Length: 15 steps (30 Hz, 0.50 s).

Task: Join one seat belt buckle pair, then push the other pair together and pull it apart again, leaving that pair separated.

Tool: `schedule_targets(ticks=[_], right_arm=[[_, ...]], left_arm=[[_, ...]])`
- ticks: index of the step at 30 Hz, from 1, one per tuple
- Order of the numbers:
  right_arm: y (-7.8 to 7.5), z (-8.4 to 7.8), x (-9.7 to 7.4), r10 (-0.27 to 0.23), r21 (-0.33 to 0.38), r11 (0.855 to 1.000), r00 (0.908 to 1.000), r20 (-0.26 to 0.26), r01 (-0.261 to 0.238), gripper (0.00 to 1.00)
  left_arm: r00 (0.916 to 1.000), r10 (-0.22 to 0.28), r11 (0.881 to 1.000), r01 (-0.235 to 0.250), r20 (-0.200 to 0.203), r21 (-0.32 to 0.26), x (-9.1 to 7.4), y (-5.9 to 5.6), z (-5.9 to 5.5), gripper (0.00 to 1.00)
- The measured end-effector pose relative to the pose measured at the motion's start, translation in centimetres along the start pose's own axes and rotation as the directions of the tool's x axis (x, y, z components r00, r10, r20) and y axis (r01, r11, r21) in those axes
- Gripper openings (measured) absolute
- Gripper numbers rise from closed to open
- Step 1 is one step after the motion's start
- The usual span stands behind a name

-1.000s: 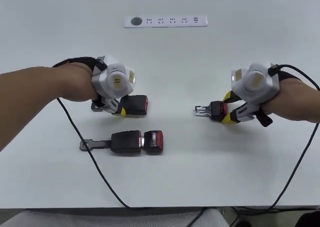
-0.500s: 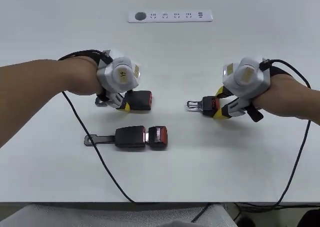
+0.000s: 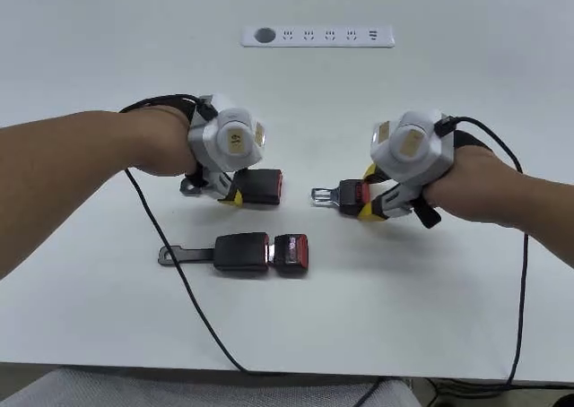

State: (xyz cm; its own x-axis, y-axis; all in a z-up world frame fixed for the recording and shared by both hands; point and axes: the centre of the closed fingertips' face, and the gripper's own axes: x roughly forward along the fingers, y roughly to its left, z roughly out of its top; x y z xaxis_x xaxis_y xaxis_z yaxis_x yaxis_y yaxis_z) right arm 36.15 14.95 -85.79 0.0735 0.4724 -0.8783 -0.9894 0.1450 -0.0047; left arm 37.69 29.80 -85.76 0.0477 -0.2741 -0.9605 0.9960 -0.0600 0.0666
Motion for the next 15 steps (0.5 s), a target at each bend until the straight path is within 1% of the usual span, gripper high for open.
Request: schedule_targets(ticks=[1, 2, 5, 8, 15], right_arm=[[-0.2, 0.4, 0.2, -0.021, 0.008, 1.0, 0.9997, 0.015, 0.021, 0.35], [0.0, 0.5, 0.3, -0.013, -0.007, 1.0, 0.9999, 0.01, 0.013, 0.35], [-0.1, 1.5, 0.8, -0.017, -0.008, 1.0, 0.9995, 0.025, 0.017, 0.35], [0.0, 2.0, 1.1, -0.011, -0.015, 1.0, 0.9995, 0.03, 0.012, 0.35], [-0.1, 2.9, 1.6, -0.011, -0.005, 1.0, 0.9995, 0.029, 0.011, 0.35]], left_arm=[[1.0, 0.0, 1.0, 0.0, 0.0, -0.002, 0.0, 0.0, 0.0, 0.32], [1.0, 0.001, 1.0, -0.001, 0.0, -0.003, 0.0, 0.0, 0.0, 0.32], [0.9999, 0.007, 1.0, -0.007, 0.011, -0.003, 0.0, 0.0, -0.1, 0.32], [0.9998, 0.01, 1.0, -0.01, 0.017, -0.004, 0.0, 0.1, -0.1, 0.32], [1.0, 0.004, 1.0, -0.004, 0.0, 0.002, 0.1, 0.1, -0.1, 0.32]])
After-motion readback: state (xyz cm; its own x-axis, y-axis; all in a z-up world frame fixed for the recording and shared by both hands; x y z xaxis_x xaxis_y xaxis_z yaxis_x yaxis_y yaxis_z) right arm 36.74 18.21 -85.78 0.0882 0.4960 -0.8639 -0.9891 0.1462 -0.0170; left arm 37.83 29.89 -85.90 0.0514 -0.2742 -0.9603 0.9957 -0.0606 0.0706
